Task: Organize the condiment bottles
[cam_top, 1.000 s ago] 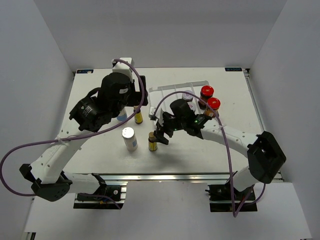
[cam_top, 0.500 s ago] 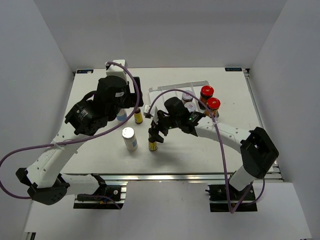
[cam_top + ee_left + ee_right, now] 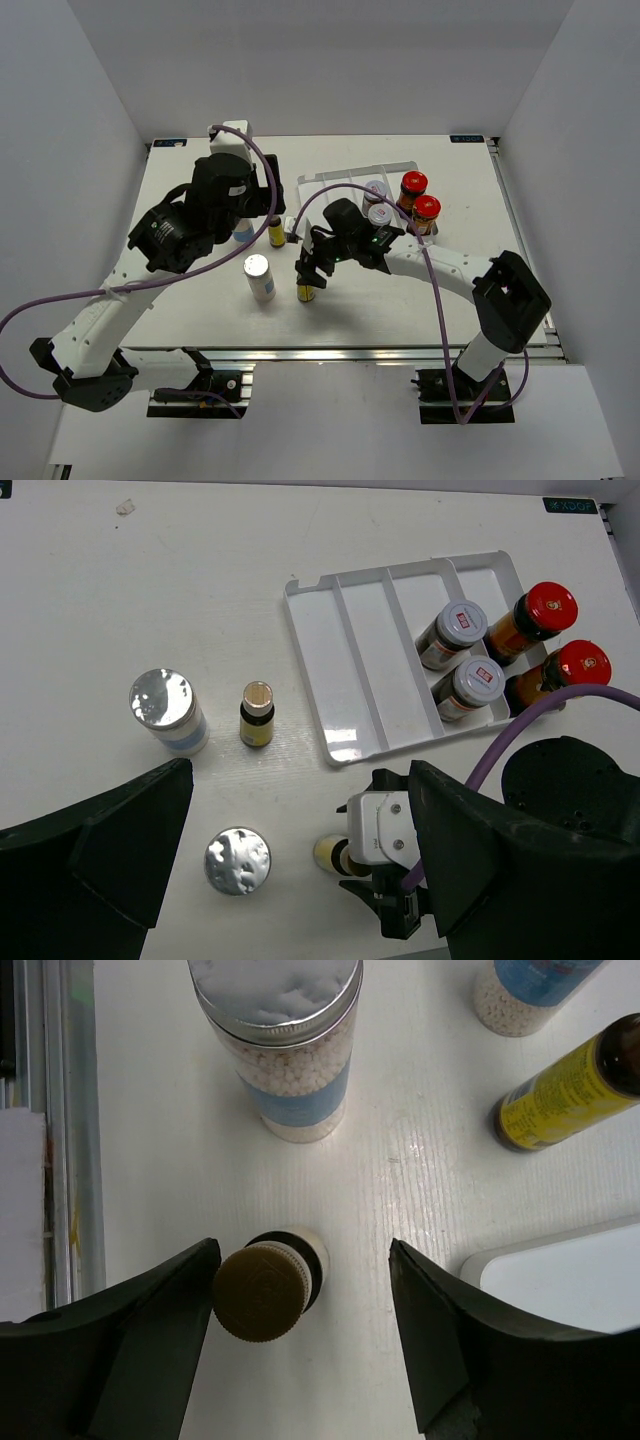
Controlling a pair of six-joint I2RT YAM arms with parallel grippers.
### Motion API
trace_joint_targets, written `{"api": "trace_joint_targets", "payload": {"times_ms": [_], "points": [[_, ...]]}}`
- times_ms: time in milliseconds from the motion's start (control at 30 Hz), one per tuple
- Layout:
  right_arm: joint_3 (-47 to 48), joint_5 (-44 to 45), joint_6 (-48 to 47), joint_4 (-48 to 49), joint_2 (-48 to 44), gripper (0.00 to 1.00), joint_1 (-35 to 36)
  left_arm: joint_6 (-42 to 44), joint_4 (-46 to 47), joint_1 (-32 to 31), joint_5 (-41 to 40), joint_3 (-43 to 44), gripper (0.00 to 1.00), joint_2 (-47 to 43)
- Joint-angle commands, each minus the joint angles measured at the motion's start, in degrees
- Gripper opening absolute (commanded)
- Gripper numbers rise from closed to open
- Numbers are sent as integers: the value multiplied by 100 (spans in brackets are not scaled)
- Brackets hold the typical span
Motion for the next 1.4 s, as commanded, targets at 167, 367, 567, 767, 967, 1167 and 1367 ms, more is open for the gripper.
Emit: {"api": "trace_joint_targets", "payload": {"times_ms": [167,367,567,767,967,1167,1367], "points": [[29,-169,-160,0,-11,65,43,-58,23,-16,-77,-87,98,-184],[20,-388,-283,-62,15,42,34,-49,15,-16,-112,-96,98,-210],[64,-494,-389,-237,-37,14,43,-75,23,-7,-138,-157,98,-289],[152,-485,-354,-387,-301,0,43,-67,23,-16,-156,-140,98,-298],[547,-538,-108,-519,-494,0,43,-66,41,-7,-147,-131,98,-298],[723,-424,33,-563,-582,0,34,-67,50,-7,-138,-131,98,-281],[855,-205,164,-510,-591,0,-80,-102,15,-7,-165,-166,98,-324]]}}
